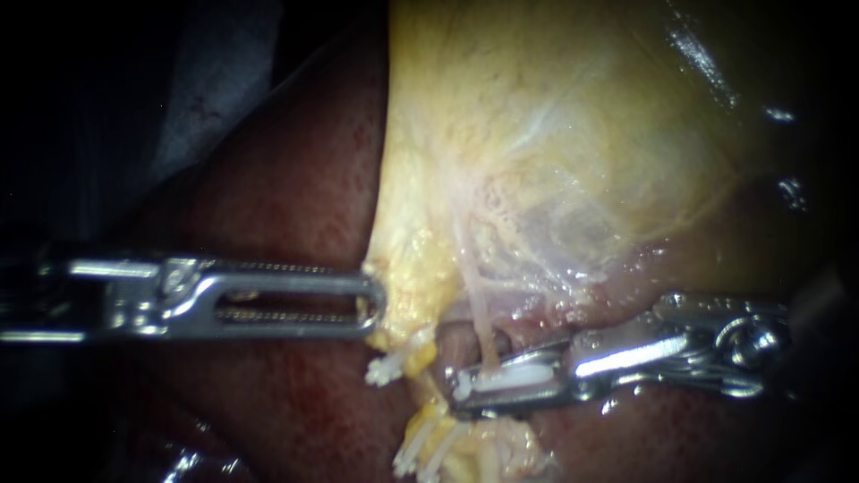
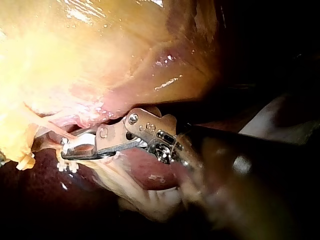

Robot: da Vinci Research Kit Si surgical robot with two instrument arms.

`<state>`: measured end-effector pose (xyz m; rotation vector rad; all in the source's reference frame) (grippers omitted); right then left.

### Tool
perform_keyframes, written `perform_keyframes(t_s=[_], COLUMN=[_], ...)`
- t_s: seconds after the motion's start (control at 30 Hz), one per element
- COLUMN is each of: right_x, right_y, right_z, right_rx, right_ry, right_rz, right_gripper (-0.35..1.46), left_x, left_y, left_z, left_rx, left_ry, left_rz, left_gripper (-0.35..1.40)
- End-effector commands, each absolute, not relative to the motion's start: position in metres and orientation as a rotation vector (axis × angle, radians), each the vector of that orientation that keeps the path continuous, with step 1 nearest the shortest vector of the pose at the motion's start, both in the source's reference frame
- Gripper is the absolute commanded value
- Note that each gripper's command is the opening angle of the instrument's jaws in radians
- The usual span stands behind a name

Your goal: Going back first clip right tube

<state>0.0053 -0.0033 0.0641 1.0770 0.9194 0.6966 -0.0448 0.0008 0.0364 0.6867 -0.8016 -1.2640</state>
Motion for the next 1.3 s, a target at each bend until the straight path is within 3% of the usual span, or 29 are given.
perform_keyframes(t_s=[0.03, 0.87, 1.07, 1.3], right_x=[0.0053, 0.0052, 0.0053, 0.0053], right_y=[-0.0034, -0.0034, -0.0033, -0.0028], right_z=[0.0641, 0.0642, 0.064, 0.0632], right_rx=[1.077, 1.081, 1.093, 1.062], right_ry=[0.92, 0.913, 0.94, 0.979], right_rz=[0.696, 0.696, 0.71, 0.691], right_gripper=[-0.35, -0.35, 0.09, 0.34], left_x=[-0.0448, -0.0449, -0.0449, -0.0449], left_y=[0.0008, 0.0008, 0.0008, 0.0007], left_z=[0.0364, 0.0365, 0.0365, 0.0365], left_rx=[0.687, 0.686, 0.686, 0.686], left_ry=[-0.802, -0.802, -0.802, -0.802], left_rz=[-1.264, -1.264, -1.264, -1.264], left_gripper=[-0.35, -0.35, -0.35, -0.35])
